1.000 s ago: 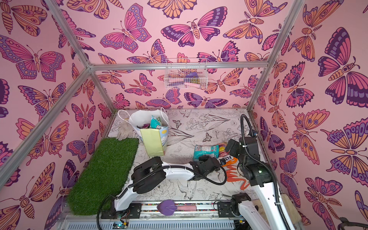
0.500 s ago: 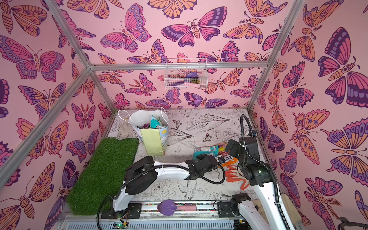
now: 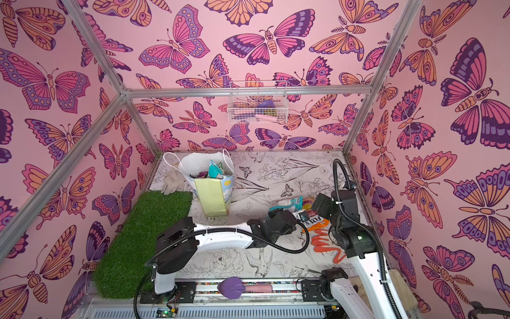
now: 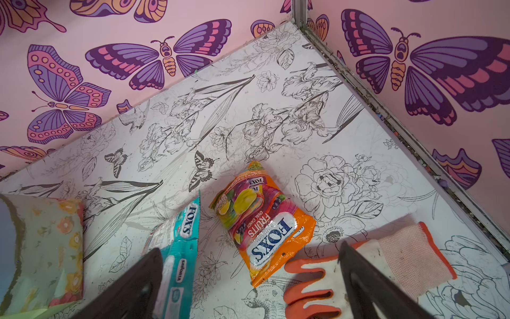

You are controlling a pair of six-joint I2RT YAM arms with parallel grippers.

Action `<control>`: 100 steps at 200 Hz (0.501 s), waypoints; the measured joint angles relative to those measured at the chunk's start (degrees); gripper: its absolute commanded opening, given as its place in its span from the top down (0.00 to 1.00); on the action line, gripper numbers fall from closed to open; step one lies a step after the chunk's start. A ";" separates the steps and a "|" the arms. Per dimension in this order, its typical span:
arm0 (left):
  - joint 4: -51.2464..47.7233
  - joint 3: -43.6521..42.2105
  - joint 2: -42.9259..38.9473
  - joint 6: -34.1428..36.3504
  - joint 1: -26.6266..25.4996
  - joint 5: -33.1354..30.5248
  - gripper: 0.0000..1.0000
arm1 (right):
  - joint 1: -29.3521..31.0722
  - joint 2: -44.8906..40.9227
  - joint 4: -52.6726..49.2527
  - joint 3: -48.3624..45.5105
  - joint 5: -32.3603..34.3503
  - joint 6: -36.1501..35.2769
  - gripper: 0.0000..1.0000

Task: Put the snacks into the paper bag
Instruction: 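Lift the teal bag off the table with the left gripper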

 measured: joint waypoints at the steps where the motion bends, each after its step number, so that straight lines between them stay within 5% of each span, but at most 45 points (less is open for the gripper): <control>1: 0.00 0.00 -0.07 0.00 0.00 0.00 0.86 | 0.00 0.00 0.00 0.00 0.00 0.00 0.00; 100: 1.09 -2.40 -9.44 -0.55 0.02 0.31 0.86 | 0.00 0.48 0.85 0.00 -1.46 0.17 0.00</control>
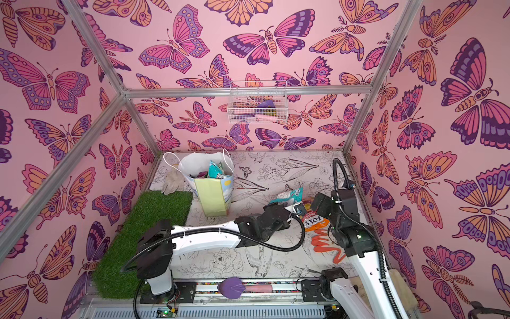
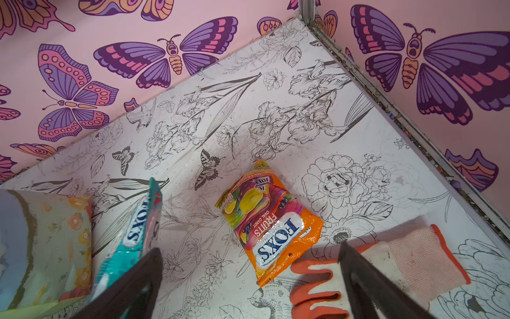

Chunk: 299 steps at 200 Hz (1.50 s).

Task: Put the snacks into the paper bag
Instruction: 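Lift the teal bag off the table with the left gripper, then carry the teal bag with the left gripper over the paper bag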

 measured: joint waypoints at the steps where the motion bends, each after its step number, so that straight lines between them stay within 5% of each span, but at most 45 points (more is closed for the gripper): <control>1: 0.00 -0.02 -0.07 -0.04 0.00 0.00 0.86 | 0.00 0.00 0.00 0.00 0.00 0.00 0.00; 299: -1.66 -6.19 -35.39 -10.56 11.39 5.70 0.87 | -0.02 0.85 1.73 -1.75 -5.99 1.66 0.00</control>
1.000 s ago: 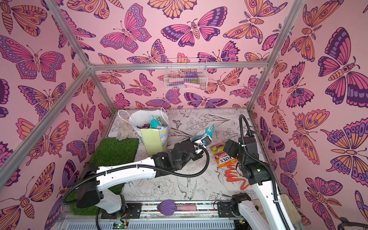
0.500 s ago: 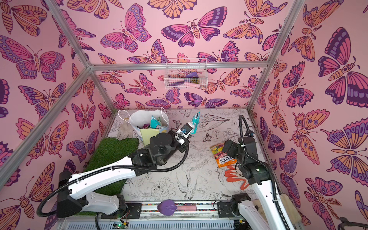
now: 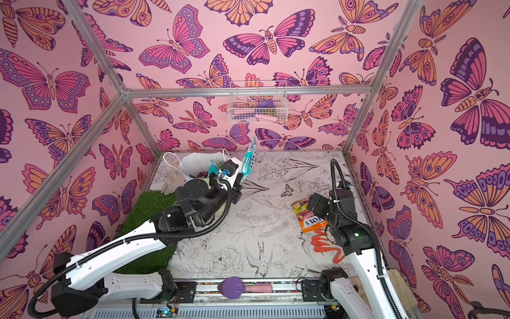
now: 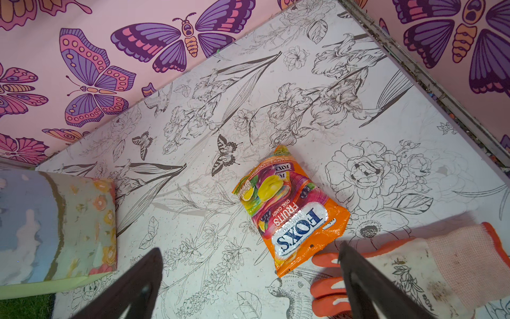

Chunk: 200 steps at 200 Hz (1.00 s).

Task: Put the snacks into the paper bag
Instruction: 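Carry the teal bag with the left gripper over the paper bag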

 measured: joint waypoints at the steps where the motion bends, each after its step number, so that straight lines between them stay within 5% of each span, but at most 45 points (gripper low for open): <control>1: 0.00 0.00 -0.04 -0.02 0.04 -0.02 0.87 | 0.00 0.02 0.00 -0.02 0.00 0.00 0.00; 200: -1.44 -0.94 -9.18 -5.88 11.10 -0.20 0.88 | 0.00 0.50 0.94 -0.59 -1.46 0.28 0.00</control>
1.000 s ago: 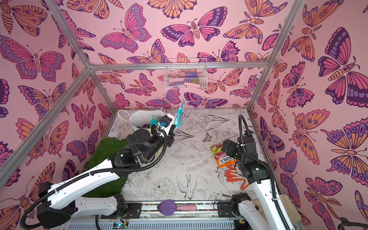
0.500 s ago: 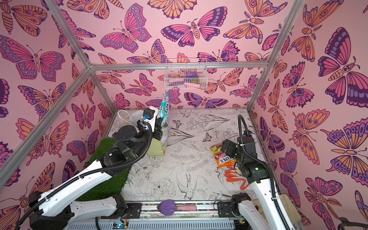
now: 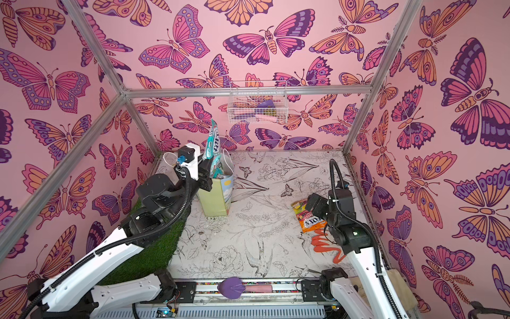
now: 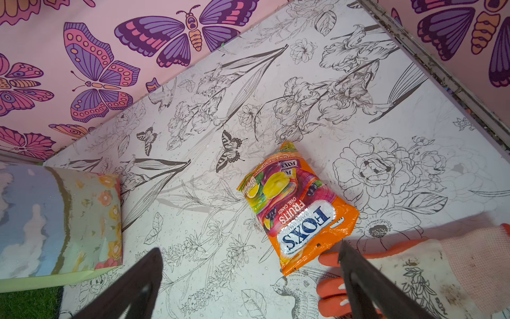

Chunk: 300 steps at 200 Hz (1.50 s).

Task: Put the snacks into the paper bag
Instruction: 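Carry the teal bag with the left gripper over the paper bag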

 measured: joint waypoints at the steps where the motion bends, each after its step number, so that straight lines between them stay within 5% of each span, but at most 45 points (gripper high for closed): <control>1: -0.02 -0.02 -0.04 -0.04 0.11 0.02 0.88 | 0.00 0.00 0.00 0.00 0.00 0.00 0.00; 163: -3.23 -0.55 6.40 -12.68 23.02 11.13 0.89 | 0.00 0.42 0.31 0.00 -0.66 0.02 0.00; 300: -1.38 -4.09 11.17 -16.15 27.50 15.82 0.89 | 0.00 1.07 0.37 -0.02 -1.11 0.02 0.00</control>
